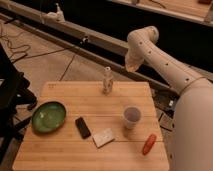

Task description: Move the arm in a circular motion

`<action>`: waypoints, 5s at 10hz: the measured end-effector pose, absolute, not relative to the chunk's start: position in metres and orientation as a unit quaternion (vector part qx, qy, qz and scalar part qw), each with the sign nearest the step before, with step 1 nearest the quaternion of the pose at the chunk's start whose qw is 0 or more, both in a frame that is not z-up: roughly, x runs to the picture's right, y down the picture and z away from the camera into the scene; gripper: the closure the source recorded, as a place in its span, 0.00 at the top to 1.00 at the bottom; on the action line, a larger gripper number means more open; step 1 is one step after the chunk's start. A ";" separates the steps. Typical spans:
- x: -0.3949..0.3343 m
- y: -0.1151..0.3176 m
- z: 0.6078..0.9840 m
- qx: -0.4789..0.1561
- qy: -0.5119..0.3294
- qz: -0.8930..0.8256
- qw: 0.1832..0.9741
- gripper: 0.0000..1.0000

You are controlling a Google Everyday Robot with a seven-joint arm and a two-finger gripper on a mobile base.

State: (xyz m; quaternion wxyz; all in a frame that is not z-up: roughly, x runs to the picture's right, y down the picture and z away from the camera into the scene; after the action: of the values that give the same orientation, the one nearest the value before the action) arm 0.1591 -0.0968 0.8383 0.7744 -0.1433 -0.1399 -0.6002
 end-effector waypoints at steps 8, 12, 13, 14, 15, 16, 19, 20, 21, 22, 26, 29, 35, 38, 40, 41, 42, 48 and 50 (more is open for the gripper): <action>0.196 -0.032 0.793 -0.180 -0.159 -0.576 0.782 0.00; 0.257 -0.070 0.772 -0.166 -0.088 -0.526 0.829 0.00; 0.253 -0.083 0.780 -0.157 -0.082 -0.526 0.832 0.00; 0.243 -0.089 0.788 -0.153 -0.084 -0.530 0.830 0.00; 0.226 -0.094 0.800 -0.148 -0.091 -0.539 0.824 0.00; 0.203 -0.092 0.813 -0.145 -0.105 -0.555 0.813 0.00; 0.142 -0.071 0.821 -0.131 -0.160 -0.598 0.774 0.00; 0.128 -0.061 0.817 -0.127 -0.176 -0.611 0.761 0.00; 0.118 -0.047 0.810 -0.124 -0.188 -0.628 0.745 0.00; 0.116 -0.032 0.802 -0.126 -0.194 -0.640 0.732 0.00; 0.176 -0.006 0.771 -0.157 -0.170 -0.611 0.757 0.00; 0.258 -0.039 0.761 -0.181 -0.084 -0.562 0.803 0.00; 0.243 -0.103 0.797 -0.188 -0.042 -0.560 0.806 0.00; 0.175 -0.082 0.814 -0.177 -0.103 -0.603 0.771 0.00; 0.142 -0.050 0.813 -0.175 -0.151 -0.632 0.740 0.00; 0.138 -0.038 0.807 -0.176 -0.165 -0.642 0.727 0.00; 0.141 -0.026 0.798 -0.178 -0.176 -0.645 0.722 0.00; 0.278 -0.033 0.738 -0.192 -0.085 -0.555 0.805 0.00; 0.294 -0.054 0.741 -0.195 -0.062 -0.544 0.814 0.00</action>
State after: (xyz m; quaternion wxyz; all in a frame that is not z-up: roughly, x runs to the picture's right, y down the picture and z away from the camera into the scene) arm 0.2941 -0.0539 0.7409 0.8136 -0.1949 -0.0623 -0.5443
